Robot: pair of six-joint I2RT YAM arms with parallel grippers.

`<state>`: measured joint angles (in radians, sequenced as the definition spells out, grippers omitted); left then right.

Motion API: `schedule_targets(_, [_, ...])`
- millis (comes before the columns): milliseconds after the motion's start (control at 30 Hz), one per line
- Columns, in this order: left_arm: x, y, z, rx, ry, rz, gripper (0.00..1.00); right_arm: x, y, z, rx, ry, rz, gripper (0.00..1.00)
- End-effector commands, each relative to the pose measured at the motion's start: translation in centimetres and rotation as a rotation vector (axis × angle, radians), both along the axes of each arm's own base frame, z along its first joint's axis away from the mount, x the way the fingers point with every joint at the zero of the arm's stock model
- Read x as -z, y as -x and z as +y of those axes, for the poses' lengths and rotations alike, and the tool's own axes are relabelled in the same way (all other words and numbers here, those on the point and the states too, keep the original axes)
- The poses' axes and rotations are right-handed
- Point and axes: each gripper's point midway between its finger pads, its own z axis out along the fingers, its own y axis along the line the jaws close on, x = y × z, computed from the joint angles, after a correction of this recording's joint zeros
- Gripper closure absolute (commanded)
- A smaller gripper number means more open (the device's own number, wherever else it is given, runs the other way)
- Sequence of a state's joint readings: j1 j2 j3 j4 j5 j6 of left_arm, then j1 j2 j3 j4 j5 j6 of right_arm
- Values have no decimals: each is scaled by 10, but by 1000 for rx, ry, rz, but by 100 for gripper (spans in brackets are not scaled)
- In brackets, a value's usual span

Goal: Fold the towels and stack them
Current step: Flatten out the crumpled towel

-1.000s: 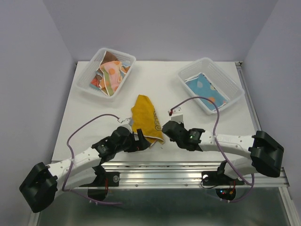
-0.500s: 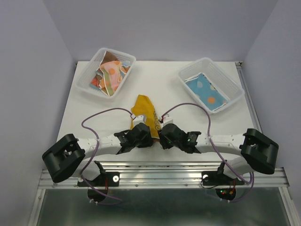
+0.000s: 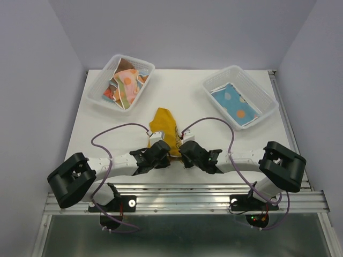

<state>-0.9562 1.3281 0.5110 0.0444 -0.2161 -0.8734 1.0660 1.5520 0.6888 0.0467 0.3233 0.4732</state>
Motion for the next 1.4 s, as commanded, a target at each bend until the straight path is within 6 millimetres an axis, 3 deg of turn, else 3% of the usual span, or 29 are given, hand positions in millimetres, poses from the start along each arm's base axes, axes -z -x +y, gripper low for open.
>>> schedule_targets(0, [-15,-2,3,-8,9,-37,100,-22,-14,17,21,-104,-60,90])
schedule_targets(33, [-21,-3,5,-14,5,-45,100,-28,-20,14,52,-108,-77,99])
schedule_targets(100, [-37,-8,14,-52,-4,-84,100,-45,-28,4,105,-116,-106,99])
schedule_targets(167, [-65,-19,17,-107,19,-142,100,-61,-42,-18,209,-93,-154,99])
schedule_targets(233, [-94,-30,41,-213,-9,-226,100,-90,-57,-39,322,-90,-223,99])
schedule_targets(267, [-118,-33,51,-280,11,-251,100,-94,-60,-55,364,-48,-234,99])
schedule_targets(333, [-147,-44,72,-387,-1,-333,100,-121,-70,-75,452,-39,-302,99])
schedule_targets(367, [-171,-48,84,-433,19,-366,100,-146,-73,-86,485,-58,-335,99])
schedule_targets(433, [-196,-56,102,-501,17,-421,100,-173,-77,-97,522,-76,-389,99])
schedule_targets(467, [-217,-62,111,-545,41,-452,100,-197,-79,-109,548,-95,-441,99])
schedule_targets(567, [-258,-73,140,-635,62,-546,100,-247,-83,-123,566,-158,-543,99])
schedule_targets(667, [-287,-84,157,-668,55,-610,100,-274,-92,-135,575,-151,-607,99])
schedule_targets(733, [-301,-92,167,-679,35,-638,100,-288,-102,-139,582,-138,-634,99])
schedule_targets(800, [-319,-105,166,-676,53,-676,100,-288,-122,-143,580,-90,-637,99])
schedule_targets(867, [-333,-120,159,-628,36,-697,100,-306,-143,-144,567,-89,-672,99])
schedule_targets(933, [-346,-131,159,-607,23,-708,100,-320,-160,-138,533,-91,-697,99])
schedule_targets(967, [-362,-140,163,-606,3,-728,100,-333,-173,-132,504,-89,-730,99])
schedule_targets(1067, [-386,-141,166,-598,-2,-749,100,-368,-191,-114,414,-122,-803,99])
schedule_targets(1133, [-390,-134,170,-614,23,-754,100,-371,-195,-105,362,-138,-806,99])
schedule_targets(1167, [-379,-133,167,-601,30,-748,100,-369,-199,-107,364,-136,-806,99])
schedule_targets(1200, [-381,-122,169,-583,64,-769,100,-359,-200,-110,369,-127,-788,99])
schedule_targets(1267, [-363,-113,148,-469,134,-736,100,-338,-203,-120,388,-122,-758,98])
schedule_targets(1333, [-321,-96,117,-304,217,-645,100,-298,-198,-128,382,-97,-715,95])
schedule_targets(1367, [-282,-87,104,-234,224,-579,100,-286,-197,-137,410,-110,-695,91])
